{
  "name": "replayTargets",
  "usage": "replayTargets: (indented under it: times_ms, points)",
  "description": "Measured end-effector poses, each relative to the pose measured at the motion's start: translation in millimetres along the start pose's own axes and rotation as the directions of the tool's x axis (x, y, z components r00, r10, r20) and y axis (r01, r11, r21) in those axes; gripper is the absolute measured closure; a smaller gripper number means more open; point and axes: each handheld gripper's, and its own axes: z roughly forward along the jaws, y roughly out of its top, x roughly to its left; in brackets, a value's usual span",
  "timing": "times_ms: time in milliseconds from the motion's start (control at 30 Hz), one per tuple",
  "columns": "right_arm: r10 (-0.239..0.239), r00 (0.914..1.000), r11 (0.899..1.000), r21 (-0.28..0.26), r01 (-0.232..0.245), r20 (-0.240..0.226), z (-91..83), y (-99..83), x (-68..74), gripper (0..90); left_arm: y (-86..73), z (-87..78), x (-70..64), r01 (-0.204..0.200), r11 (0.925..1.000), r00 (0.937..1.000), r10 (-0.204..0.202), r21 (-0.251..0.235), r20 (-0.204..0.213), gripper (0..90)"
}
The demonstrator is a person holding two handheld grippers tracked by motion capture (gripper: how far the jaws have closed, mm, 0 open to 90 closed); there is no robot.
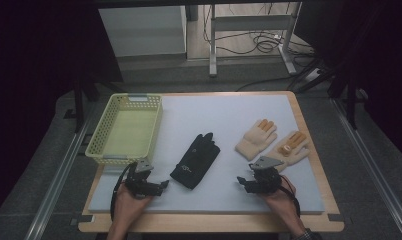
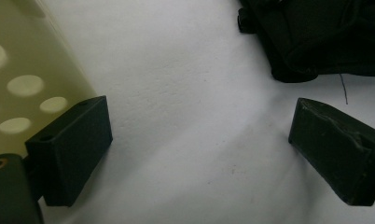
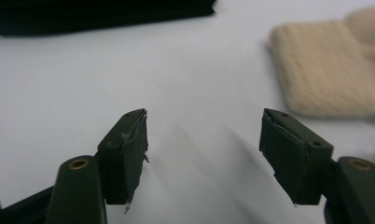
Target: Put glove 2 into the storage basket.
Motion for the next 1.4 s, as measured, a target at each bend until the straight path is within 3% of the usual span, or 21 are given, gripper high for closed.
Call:
replayTargets:
  times_ms: [167,333,967,1100,1400]
  points:
    - [0.017,0.9993,1.000,0.010,-0.017,0.032,-1.7,-9.1,-7.3,27.0,0.0,0.0,0.0,0.000,1.0000,1.0000,0.000,0.000,0.000,6.0]
    - [0.057,0.9983,0.998,0.019,-0.057,0.010,-0.7,-10.0,-12.5,24.0,0.0,0.0,0.0,0.000,1.0000,1.0000,0.000,0.000,0.000,6.0]
    - [0.059,0.9981,0.998,0.018,-0.060,0.017,-0.4,-10.7,-12.1,22.7,2.5,-1.3,-1.8,-0.004,0.9999,1.0000,0.004,0.012,-0.002,6.9]
    - [0.060,0.9981,0.998,0.018,-0.060,0.017,-0.4,-10.7,-12.1,22.7,7.9,-4.2,-5.8,0.008,1.0000,0.9985,-0.008,0.001,0.053,6.5]
    - [0.060,0.9981,0.998,0.018,-0.060,0.016,-0.4,-10.7,-12.1,22.7,32.7,-10.2,-28.1,-0.050,0.9984,0.9914,0.047,0.026,0.123,0.0]
